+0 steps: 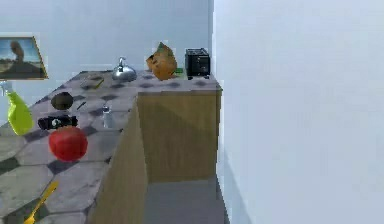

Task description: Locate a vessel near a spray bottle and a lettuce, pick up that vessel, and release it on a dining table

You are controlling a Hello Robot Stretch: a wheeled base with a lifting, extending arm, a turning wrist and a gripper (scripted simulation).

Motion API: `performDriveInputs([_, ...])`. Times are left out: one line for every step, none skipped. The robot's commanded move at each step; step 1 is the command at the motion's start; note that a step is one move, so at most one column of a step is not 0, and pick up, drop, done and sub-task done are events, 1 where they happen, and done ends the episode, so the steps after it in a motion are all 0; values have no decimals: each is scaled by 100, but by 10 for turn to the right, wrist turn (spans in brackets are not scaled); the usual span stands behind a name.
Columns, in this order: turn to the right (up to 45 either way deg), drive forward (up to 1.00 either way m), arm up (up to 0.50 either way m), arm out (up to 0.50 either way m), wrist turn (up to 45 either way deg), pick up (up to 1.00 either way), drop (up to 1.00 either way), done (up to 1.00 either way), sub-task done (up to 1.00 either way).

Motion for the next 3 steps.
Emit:
performDriveInputs([-450,0,0,0,0,0,0,0,0])
performDriveInputs([-450,0,0,0,0,0,0,0,0])
performDriveInputs([-450,0,0,0,0,0,0,0,0])
